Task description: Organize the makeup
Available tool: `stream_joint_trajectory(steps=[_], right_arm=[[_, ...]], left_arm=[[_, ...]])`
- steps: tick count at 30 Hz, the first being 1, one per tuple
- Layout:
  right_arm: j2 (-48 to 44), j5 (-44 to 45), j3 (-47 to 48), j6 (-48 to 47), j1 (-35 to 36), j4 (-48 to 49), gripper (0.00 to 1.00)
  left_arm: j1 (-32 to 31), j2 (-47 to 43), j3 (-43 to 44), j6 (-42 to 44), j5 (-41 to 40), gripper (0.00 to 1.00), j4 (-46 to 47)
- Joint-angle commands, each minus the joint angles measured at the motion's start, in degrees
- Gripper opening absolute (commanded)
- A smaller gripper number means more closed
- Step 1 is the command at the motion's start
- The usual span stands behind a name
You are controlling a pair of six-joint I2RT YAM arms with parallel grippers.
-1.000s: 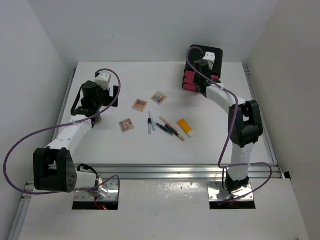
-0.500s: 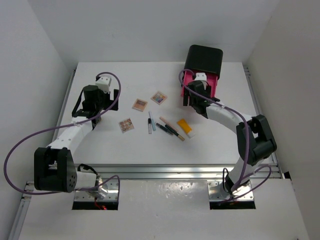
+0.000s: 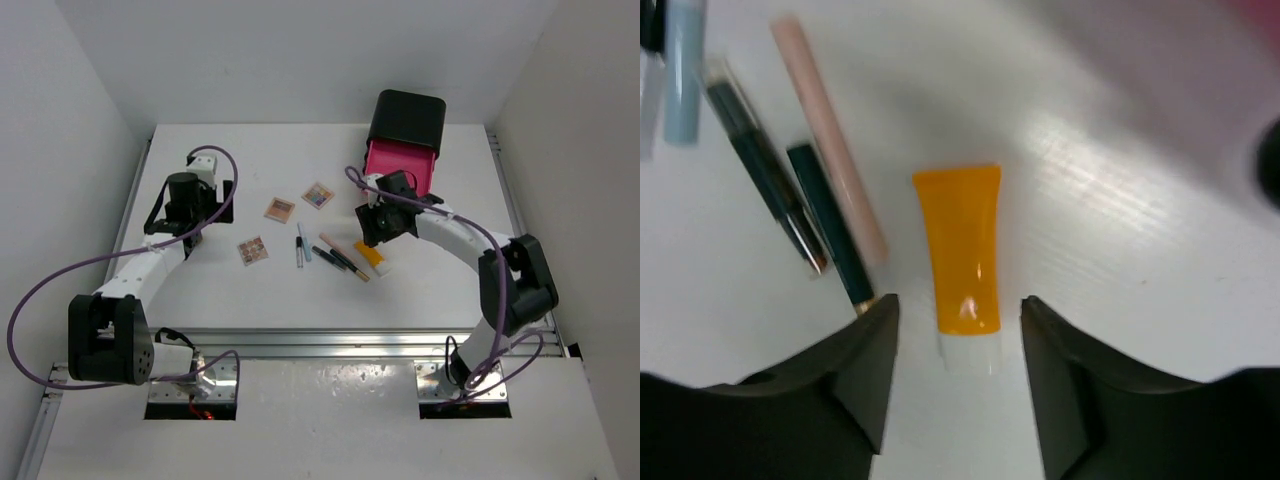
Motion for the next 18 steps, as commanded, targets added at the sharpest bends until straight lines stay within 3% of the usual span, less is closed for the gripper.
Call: stream_joint_trajectory(steps=[1,5,18], right_arm=[[4.74,-7.69,3.65,-5.19,0.16,-7.63,0.55],[9.57,-9.55,6.56,-5.29,0.16,-11.26,0.65],[14.40,-0.59,3.30,-2.56,-0.80,-9.33,0.58]], left_arm=[[-0.38,0.26,0.60,-1.89,-4.42,1.00,-1.44],[-0.38,0.26,0.08,-1.89,-4.95,1.00,-2.59],[0.15,-0.27,0.07,-2.41,-4.34,1.00,-3.12]])
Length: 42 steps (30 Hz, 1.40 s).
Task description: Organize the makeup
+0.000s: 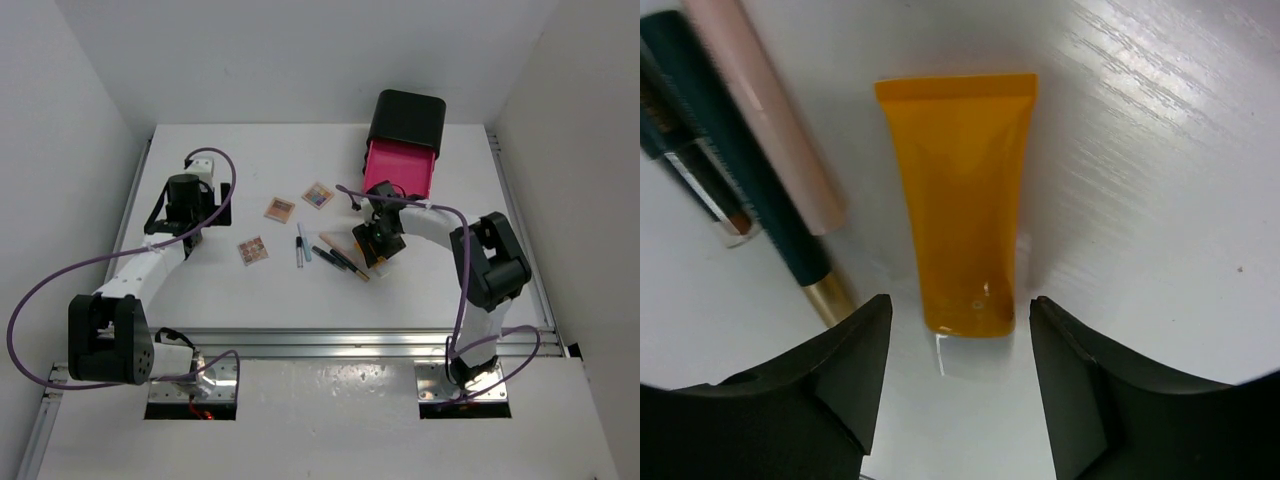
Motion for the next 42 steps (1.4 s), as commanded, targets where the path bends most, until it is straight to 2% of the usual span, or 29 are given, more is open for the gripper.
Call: stream_joint_trajectory(steps=[1,6,7,14,21,26,27,32,33,36,42], right_arm=[[1.69,3.24,0.25,0.85,-0.67,0.16,0.58],[2.57,0.26,0.51,-0.12,-1.29,0.07,0.47],[2.49,0.08,0.51,-0.12,-1.46,-0.19,0.41],[-2.08,0.95,0.07,-0.82,-0.94,-3.00,0.17],[-13.24,-1.67,4.98,-2.85,1.79,-5.39,0.17],[-19.13,1.04,7.89,4.97,0.65,3.92,0.15],[-19.31,4.09,9.02,6.20,-0.31,7.76,0.14],[-15.27,13.77,12.10,19.30,-5.24,15.00,0.13],[-11.96,14.57,13.59,21.83,-6.03,17.01,0.13],[-5.81,17.47,20.25,22.56,-6.38,17.81,0.15],[1.08,24.15,25.20,24.58,-6.56,18.87,0.15]], left_arm=[[0.13,-0.27,0.07,-0.73,0.14,1.00,0.05],[0.13,-0.80,0.07,-0.73,0.67,1.00,0.05],[0.13,-0.80,-0.45,-0.73,0.67,1.00,0.05],[0.13,-0.80,-0.46,-0.73,0.67,1.00,0.05],[0.13,-0.80,-0.46,-0.73,0.67,1.00,0.58],[0.13,-0.80,-0.46,-0.73,0.67,1.00,1.11],[0.13,-0.80,-0.46,-0.73,0.67,1.00,1.11],[0.13,-0.80,-0.98,-0.73,0.67,1.00,1.63],[0.13,-1.41,-0.98,-0.73,0.67,1.00,1.63],[0.13,-1.94,-1.51,-0.73,0.14,1.00,1.63],[0.13,-2.47,-1.51,-1.35,0.14,1.00,2.16]])
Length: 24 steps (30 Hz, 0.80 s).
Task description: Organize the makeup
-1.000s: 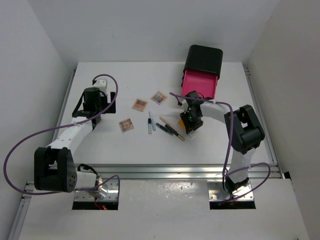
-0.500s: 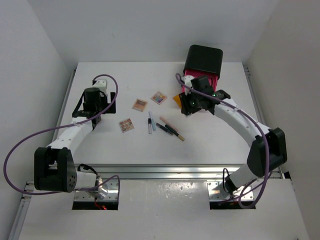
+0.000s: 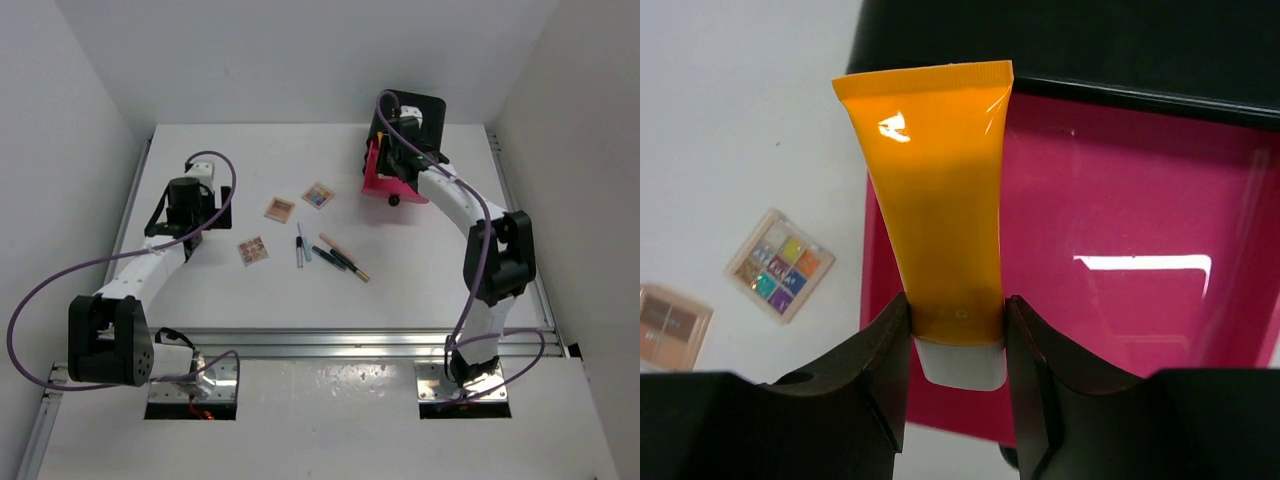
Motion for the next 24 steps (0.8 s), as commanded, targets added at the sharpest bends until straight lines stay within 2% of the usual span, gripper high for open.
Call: stream_joint_trajectory(steps=[1,3,5,8,10,13,20,24], right_arm=[[1.80,6.36,3.85,4.57,0.43,3.75,0.15],[2.50,7.68,4.03,5.11,0.17,3.58,0.15],[3.03,8.91,3.77,6.96,-0.01,2.88,0.19],[2.95,10.23,2.36,8.72,-0.01,1.99,0.36],[2.95,10.42,1.23,8.89,0.08,2.34,0.57],[3.21,8.49,1.65,7.85,0.08,2.08,0.68],[1.02,6.29,2.10,3.19,0.26,1.82,0.70],[-2.50,4.97,0.95,-1.55,1.22,3.84,0.70]], left_arm=[[0.13,-2.19,-0.09,-0.95,-0.05,1.00,2.03],[0.13,-2.19,-0.62,-0.95,0.47,1.00,2.03],[0.13,-2.19,-0.62,-0.95,0.47,1.00,2.03],[0.13,-2.19,-0.62,-0.95,0.47,1.00,2.03],[0.13,-2.19,-0.62,-0.95,0.47,1.00,2.03],[0.13,-2.19,-1.14,-0.95,1.00,1.00,2.56],[1.18,-1.57,1.75,-9.03,-2.15,1.00,-3.67],[2.40,1.58,5.62,-11.94,-6.46,1.00,-13.67]])
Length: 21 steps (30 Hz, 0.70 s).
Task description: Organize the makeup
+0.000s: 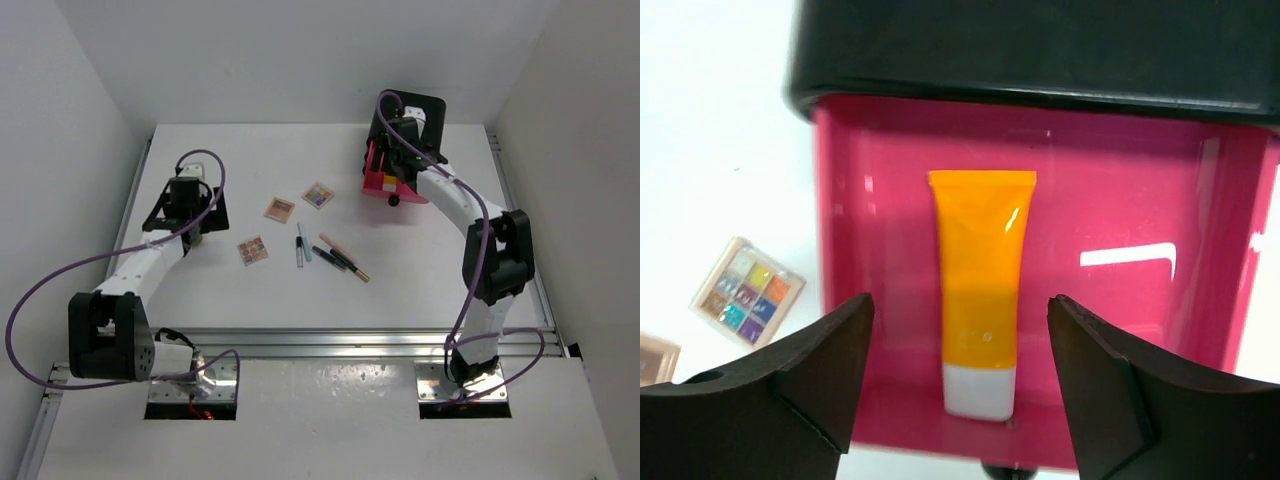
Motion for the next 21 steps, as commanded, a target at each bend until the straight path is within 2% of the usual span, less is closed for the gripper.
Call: stream_joint_trajectory(steps=[1,3,7,11,21], right_arm=[[-7.47,-0.94,-0.12,-5.25,1.44,3.49,0.71],[-9.59,-1.29,-1.25,-9.81,2.23,4.63,0.71],[-11.97,-3.83,-3.45,-12.20,3.20,6.03,0.73],[-14.78,-4.89,-7.31,-12.91,3.29,6.74,0.74],[-17.95,-3.83,-13.21,-13.87,3.20,6.57,0.74]], left_arm=[[1.58,2.03,5.16,-5.01,-4.81,0.99,-8.67],[3.07,4.39,7.35,-5.54,-6.12,0.99,-12.18],[5.35,9.49,12.80,-10.00,-7.01,1.00,-17.55],[7.46,18.79,20.61,-15.80,-7.01,1.00,-24.13],[10.98,31.29,26.70,-20.83,-10.97,1.00,-24.86]])
